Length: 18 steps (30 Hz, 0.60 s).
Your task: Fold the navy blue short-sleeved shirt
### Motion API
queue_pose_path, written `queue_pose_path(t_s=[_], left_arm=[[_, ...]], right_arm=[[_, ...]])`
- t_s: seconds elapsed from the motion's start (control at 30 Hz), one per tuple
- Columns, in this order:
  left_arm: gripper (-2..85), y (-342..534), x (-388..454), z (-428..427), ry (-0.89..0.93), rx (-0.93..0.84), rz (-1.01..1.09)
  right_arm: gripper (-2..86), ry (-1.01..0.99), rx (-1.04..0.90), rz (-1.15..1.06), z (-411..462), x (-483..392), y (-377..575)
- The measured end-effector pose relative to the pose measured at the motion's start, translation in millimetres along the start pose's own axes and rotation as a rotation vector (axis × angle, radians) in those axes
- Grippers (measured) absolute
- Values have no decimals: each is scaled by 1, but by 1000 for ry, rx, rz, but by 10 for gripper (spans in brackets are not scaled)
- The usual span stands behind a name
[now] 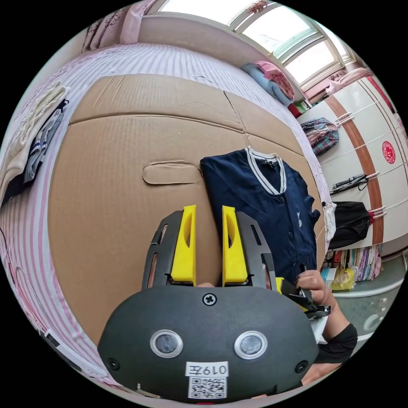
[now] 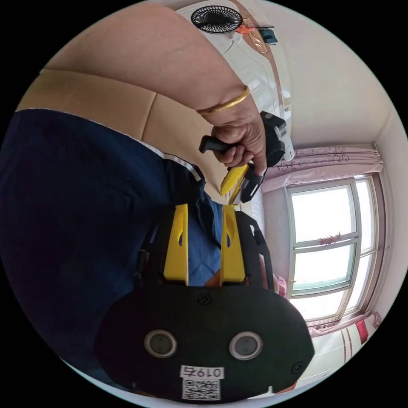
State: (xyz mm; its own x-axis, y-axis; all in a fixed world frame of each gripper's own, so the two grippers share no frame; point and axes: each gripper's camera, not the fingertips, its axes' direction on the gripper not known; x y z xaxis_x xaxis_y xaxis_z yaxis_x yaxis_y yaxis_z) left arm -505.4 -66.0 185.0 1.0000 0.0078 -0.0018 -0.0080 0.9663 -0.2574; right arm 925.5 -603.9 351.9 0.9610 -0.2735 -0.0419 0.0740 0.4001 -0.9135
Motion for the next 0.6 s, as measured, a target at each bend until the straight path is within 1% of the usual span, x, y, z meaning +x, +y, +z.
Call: queue_pose_path(t_s=[0.07,0.17,0.23,0.3,0.37,0.53,0.6], left_arm=[[89,-14,-3,2,31,3,-2],[81,-32,0,14,67,-42,30],[68,-39,3,16,30,-48,45],[43,-44,6,17,-36,-58,77],[31,-46,7,13,-49,-47,103],[17,-51,8,3,-53,-7,131],[14,-55,12,7,-120,-23,160]], right_arm=[[113,0,-1,-20,7,4,-17],[101,-18,-5,-32,16,11,-35],[83,-14,-1,-48,18,12,-45],[46,-5,5,-67,19,11,-54],[6,34,35,-75,14,10,-65],[-8,55,28,-69,5,8,-92],[-8,61,11,-99,6,0,-100]])
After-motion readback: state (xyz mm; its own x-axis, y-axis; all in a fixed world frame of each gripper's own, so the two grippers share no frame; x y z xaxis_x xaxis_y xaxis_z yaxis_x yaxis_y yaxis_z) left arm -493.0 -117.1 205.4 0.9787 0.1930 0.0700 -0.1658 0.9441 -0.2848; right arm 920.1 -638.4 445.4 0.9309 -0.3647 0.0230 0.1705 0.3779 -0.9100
